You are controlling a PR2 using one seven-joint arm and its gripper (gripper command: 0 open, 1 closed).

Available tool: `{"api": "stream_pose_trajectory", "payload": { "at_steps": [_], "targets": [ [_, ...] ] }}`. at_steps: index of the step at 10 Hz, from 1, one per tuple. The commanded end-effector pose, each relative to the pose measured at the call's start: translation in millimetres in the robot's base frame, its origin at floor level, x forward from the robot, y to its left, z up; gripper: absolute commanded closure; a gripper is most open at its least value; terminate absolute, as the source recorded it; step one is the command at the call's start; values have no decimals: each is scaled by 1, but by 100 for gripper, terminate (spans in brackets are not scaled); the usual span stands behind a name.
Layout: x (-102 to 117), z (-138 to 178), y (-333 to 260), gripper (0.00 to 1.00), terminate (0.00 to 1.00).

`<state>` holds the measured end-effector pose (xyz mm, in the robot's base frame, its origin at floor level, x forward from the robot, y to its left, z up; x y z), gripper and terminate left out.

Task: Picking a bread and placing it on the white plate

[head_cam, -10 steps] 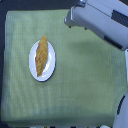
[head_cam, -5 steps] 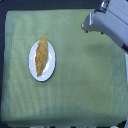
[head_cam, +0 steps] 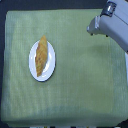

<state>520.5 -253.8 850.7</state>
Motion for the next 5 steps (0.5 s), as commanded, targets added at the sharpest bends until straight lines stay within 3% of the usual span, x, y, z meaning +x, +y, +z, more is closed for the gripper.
{"api": "stream_pose_trajectory", "payload": {
  "at_steps": [1,4,5],
  "targets": [
    [-16,-1,5,0,0],
    [-14,12,3,0,0],
    [-15,10,10,0,100]
  ]
}}
